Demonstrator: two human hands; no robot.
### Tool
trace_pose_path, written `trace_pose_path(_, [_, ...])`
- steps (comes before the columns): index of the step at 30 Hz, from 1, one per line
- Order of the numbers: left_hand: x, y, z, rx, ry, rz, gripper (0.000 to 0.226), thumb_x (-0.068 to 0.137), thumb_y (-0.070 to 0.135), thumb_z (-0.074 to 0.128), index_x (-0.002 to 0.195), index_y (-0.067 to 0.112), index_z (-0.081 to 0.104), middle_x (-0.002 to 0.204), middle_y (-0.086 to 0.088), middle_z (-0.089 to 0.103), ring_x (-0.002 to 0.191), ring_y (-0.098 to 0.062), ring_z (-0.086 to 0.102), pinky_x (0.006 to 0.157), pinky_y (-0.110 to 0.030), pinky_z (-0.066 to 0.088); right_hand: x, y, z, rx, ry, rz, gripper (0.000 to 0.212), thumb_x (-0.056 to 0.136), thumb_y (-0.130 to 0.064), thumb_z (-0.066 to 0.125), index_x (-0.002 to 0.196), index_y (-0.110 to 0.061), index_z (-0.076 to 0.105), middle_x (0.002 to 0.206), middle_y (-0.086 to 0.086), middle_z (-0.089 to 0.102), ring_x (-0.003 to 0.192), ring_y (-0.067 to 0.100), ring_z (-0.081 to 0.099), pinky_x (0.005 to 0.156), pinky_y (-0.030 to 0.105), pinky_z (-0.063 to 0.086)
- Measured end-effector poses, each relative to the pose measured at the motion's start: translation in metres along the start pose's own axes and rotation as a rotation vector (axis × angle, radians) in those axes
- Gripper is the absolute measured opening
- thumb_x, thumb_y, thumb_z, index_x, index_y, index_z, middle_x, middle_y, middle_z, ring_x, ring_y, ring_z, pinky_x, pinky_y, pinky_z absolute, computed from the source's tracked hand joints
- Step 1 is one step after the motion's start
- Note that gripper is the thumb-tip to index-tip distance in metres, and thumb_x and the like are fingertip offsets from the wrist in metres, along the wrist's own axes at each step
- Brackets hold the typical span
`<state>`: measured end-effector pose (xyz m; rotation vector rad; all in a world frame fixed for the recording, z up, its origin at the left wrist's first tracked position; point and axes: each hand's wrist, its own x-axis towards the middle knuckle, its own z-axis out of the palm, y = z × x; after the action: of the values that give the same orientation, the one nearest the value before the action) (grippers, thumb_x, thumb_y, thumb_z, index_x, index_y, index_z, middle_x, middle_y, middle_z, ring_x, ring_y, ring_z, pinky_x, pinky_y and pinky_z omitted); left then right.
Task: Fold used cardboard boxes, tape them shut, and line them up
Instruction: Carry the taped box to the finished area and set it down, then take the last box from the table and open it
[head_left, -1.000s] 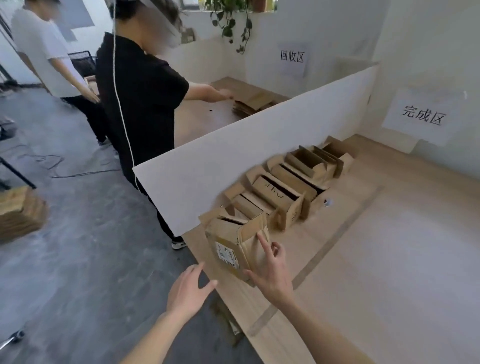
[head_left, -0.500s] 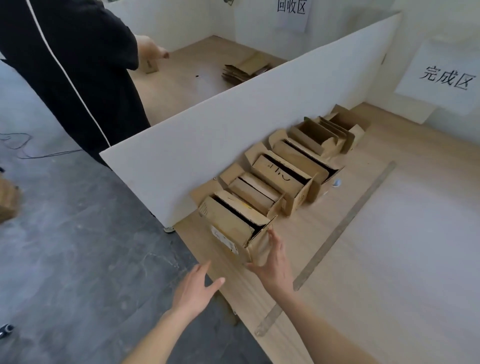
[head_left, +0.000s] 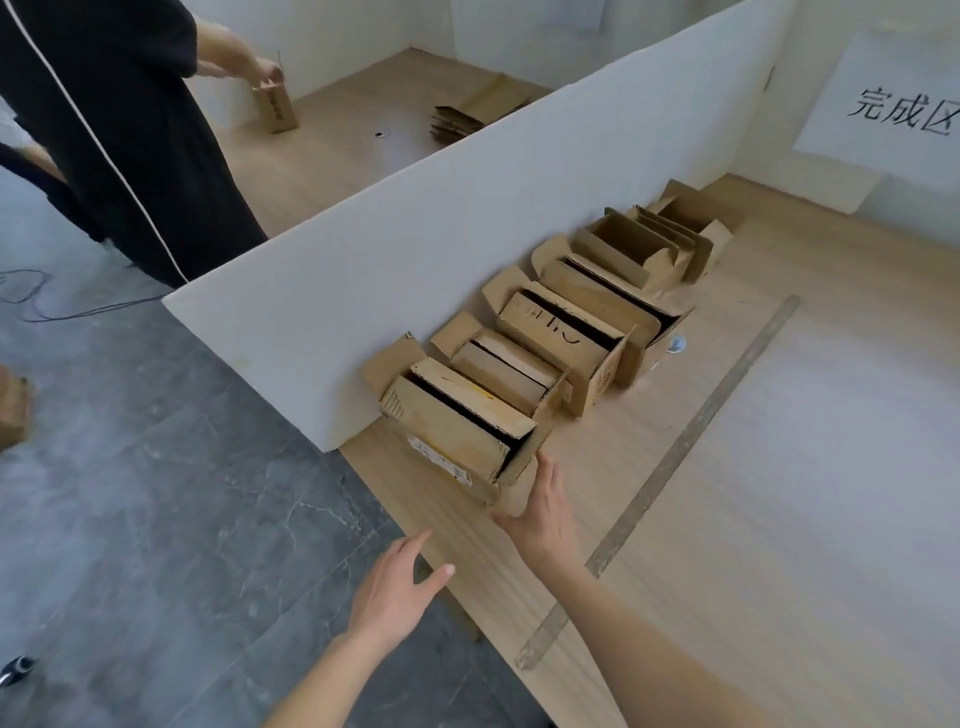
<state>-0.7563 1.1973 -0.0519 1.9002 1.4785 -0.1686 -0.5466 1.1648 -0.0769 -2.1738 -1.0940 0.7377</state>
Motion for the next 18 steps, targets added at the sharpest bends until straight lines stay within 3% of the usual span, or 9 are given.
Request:
trace_pose_path(4, [-0.004, 0.009, -0.002, -0.001, 0.008, 0.013, 0.071, 0.093, 0.064, 0.052, 0.154, 0.038, 0.028, 0.161, 0.009, 0.027, 0.147, -0.015, 0.028, 0.111, -0.039, 0.037, -0.009, 0.005, -0.008, -0.044, -0.004, -0.049, 0.102, 0.081, -0.041, 0.081, 0.156, -0.030, 0.014, 0.162, -0.008, 0.019, 0.136, 0.017, 0.043, 0.095, 0.027, 0.048])
trace_pose_path(7, [-0.010, 0.022, -0.007, 0.037, 0.015, 0.050, 0.072, 0.092, 0.067, 0.050, 0.154, 0.039, 0.026, 0.162, 0.007, 0.026, 0.149, -0.015, 0.025, 0.112, -0.040, 0.035, -0.019, 0.012, -0.021, -0.113, 0.014, -0.027, 0.099, 0.080, -0.054, 0.078, 0.155, -0.034, 0.016, 0.164, -0.009, 0.017, 0.146, 0.018, 0.034, 0.114, 0.040, 0.040])
trace_pose_path(11, [-0.020, 0.046, -0.017, 0.096, 0.055, 0.136, 0.073, 0.092, 0.068, 0.048, 0.154, 0.037, 0.027, 0.162, 0.009, 0.027, 0.145, -0.015, 0.033, 0.111, -0.040, 0.040, -0.040, 0.017, -0.055, -0.158, 0.030, -0.015, 0.094, 0.082, -0.061, 0.072, 0.155, -0.036, 0.020, 0.166, -0.009, 0.017, 0.145, 0.020, 0.036, 0.114, 0.040, 0.039])
trace_pose_path(13, [-0.028, 0.061, -0.022, 0.121, 0.081, 0.191, 0.073, 0.092, 0.067, 0.048, 0.155, 0.036, 0.028, 0.161, 0.011, 0.027, 0.143, -0.014, 0.036, 0.110, -0.039, 0.041, -0.054, 0.018, -0.077, -0.178, 0.063, -0.015, 0.092, 0.083, -0.061, 0.071, 0.156, -0.035, 0.021, 0.166, -0.007, 0.018, 0.148, 0.019, 0.029, 0.120, 0.039, 0.031])
trace_pose_path(18, [-0.062, 0.112, -0.031, 0.164, 0.111, 0.386, 0.075, 0.091, 0.065, 0.053, 0.154, 0.034, 0.028, 0.161, 0.010, 0.029, 0.146, -0.013, 0.031, 0.117, -0.040, 0.034, -0.116, 0.015, -0.153, -0.263, 0.211, 0.000, 0.092, 0.083, -0.064, 0.068, 0.157, -0.035, 0.021, 0.165, -0.008, 0.021, 0.151, 0.016, 0.023, 0.124, 0.038, 0.022])
